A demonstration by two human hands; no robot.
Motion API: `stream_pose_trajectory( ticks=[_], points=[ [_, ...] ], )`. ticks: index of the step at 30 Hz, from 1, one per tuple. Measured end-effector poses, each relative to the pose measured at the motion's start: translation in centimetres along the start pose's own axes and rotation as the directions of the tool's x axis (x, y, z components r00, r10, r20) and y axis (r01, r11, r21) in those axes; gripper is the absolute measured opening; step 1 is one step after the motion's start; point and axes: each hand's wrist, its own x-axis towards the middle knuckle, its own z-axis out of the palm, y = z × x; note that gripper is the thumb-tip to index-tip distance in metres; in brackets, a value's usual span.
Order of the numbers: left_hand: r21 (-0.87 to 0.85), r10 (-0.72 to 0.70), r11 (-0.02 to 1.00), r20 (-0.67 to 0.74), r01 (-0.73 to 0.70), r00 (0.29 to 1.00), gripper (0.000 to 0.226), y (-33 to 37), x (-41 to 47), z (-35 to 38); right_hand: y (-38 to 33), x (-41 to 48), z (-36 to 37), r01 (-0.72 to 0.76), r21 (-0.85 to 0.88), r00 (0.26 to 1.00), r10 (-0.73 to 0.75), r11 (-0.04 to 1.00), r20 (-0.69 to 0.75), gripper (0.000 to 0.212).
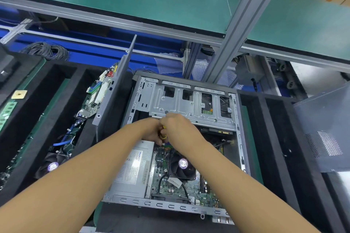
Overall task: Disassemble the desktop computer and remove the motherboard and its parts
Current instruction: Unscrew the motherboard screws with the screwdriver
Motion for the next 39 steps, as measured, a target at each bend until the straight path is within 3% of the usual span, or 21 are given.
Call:
stream_pose_trajectory(
  ticks=[4,6,8,10,13,17,20,23,26,29,32,36,39],
  points=[
    [-0.03,-0.009,1.0,-0.027,0.008,1.0,0.021,0.0,0.2,0.6,0.4,0.0,-0.6,0.114,-0.04,0.993,-0.112,0.993,0.048,0.038],
    [-0.06,-0.037,0.998,-0.058,0.033,0.998,0.017,-0.1,0.4,0.8,0.6,0.0,-0.8,0.141,-0.009,0.987,-0.139,0.99,0.085,0.036],
    [-0.064,-0.054,0.997,-0.059,0.05,0.997,0.012,0.0,0.5,0.8,0.8,-0.1,-0.8,0.09,0.101,0.995,-0.094,0.991,0.045,0.022],
    [-0.034,-0.037,0.999,-0.056,0.035,0.998,0.018,0.1,0.6,0.7,0.8,0.0,-0.7,0.0,0.176,1.0,0.005,0.984,-0.029,0.024],
    [-0.025,-0.033,0.999,-0.071,0.031,0.997,0.023,0.0,0.7,0.7,0.9,0.4,-0.4,-0.058,0.118,0.996,0.066,0.991,-0.066,0.028],
    [-0.042,-0.043,0.998,-0.111,0.039,0.993,0.031,-0.2,0.7,1.0,0.7,0.6,-0.6,0.005,0.114,0.999,0.0,0.993,-0.044,0.013],
    [-0.057,-0.08,0.996,-0.152,0.072,0.985,0.024,-0.5,0.8,1.3,1.0,0.4,-0.9,0.046,0.096,0.998,-0.043,0.994,-0.035,0.025],
    [-0.077,-0.109,0.992,-0.134,0.099,0.985,0.031,-0.6,1.0,1.3,1.1,0.5,-0.8,0.051,0.102,0.999,-0.05,0.993,-0.013,0.026],
    [-0.04,-0.1,0.995,-0.108,0.096,0.989,0.018,-0.3,0.8,1.1,0.9,0.5,-0.7,0.016,0.192,0.998,-0.004,0.981,-0.063,0.018],
    [-0.039,-0.081,0.996,-0.126,0.076,0.989,0.033,-0.5,0.9,1.1,0.8,0.7,-0.5,-0.049,0.123,0.993,0.062,0.991,-0.104,0.024],
    [-0.044,-0.049,0.998,-0.14,0.043,0.989,0.032,-0.6,0.8,1.2,0.3,0.7,-0.7,-0.051,0.096,0.996,0.058,0.994,-0.07,0.016],
    [-0.053,-0.065,0.997,-0.145,0.058,0.987,0.022,-0.6,0.9,1.3,0.2,0.5,-1.7,0.027,0.102,0.999,-0.025,0.994,-0.023,0.027],
    [-0.078,-0.072,0.995,-0.122,0.063,0.99,0.034,-0.5,0.9,1.4,0.4,0.4,-2.0,0.067,0.097,0.997,-0.07,0.993,0.025,0.035]
  ],
)
